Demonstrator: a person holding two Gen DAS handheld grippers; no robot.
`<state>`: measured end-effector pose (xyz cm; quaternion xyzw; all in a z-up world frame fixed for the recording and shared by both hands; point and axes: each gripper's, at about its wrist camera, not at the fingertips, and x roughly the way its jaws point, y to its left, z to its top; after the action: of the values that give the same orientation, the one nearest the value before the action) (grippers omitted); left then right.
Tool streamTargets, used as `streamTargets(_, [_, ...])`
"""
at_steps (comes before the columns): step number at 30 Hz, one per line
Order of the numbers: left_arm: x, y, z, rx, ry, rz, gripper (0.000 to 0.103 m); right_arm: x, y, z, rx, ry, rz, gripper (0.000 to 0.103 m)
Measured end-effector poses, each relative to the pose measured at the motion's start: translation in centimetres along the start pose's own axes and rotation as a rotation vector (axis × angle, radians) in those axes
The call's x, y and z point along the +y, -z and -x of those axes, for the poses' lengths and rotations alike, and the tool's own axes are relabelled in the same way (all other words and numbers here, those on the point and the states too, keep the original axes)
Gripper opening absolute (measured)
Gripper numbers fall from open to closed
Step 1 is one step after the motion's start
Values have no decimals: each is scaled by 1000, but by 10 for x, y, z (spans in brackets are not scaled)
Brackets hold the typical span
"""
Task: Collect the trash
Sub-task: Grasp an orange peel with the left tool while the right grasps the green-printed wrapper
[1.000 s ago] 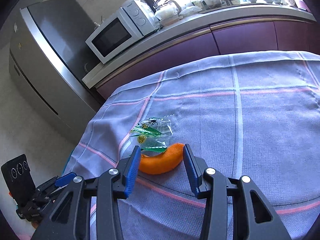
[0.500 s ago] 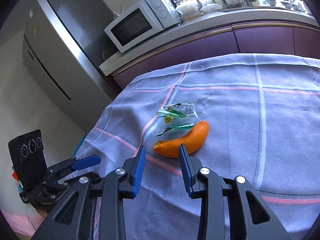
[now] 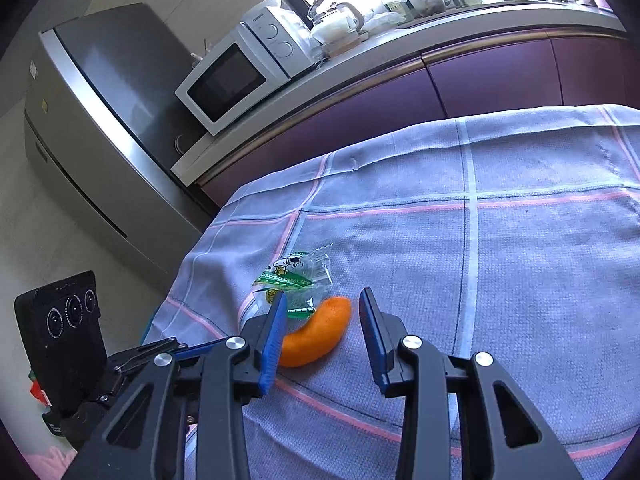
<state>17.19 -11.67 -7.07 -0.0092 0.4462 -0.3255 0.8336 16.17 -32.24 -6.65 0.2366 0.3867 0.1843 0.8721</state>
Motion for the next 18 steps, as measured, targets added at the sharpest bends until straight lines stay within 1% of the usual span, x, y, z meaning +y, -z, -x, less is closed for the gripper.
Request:
streamTargets(3, [-2, -10, -14, 25, -10, 6, 52, -2, 0, -3, 8, -10, -6, 35])
streamTargets(4, [-2, -12, -18, 33, 0, 9, 48, -3, 0, -5, 12, -13, -8, 35])
streamTargets(6, [-2, -17, -23, 35, -2, 10, 42, -4, 0, -6, 17, -18, -11, 35])
streamTargets(7, [-2, -19, -25, 37, 4, 8, 37, -5, 1, -6, 20, -20, -13, 35])
streamTargets(9, [-3, -21, -27, 36, 8, 14, 34, -6, 1, -7, 23, -27, -18, 35])
streamTargets(11, [-5, -20, -28, 33, 14, 7, 27, -7, 2, -6, 22, -30, -17, 35])
streamTargets(13, [-7, -17, -27, 31, 17, -2, 24, -6, 2, -6, 20, -31, -13, 35])
streamTargets(18, [-8, -4, -17, 27, 41, -1, 23, 6, -1, -11, 26, -31, 21, 36])
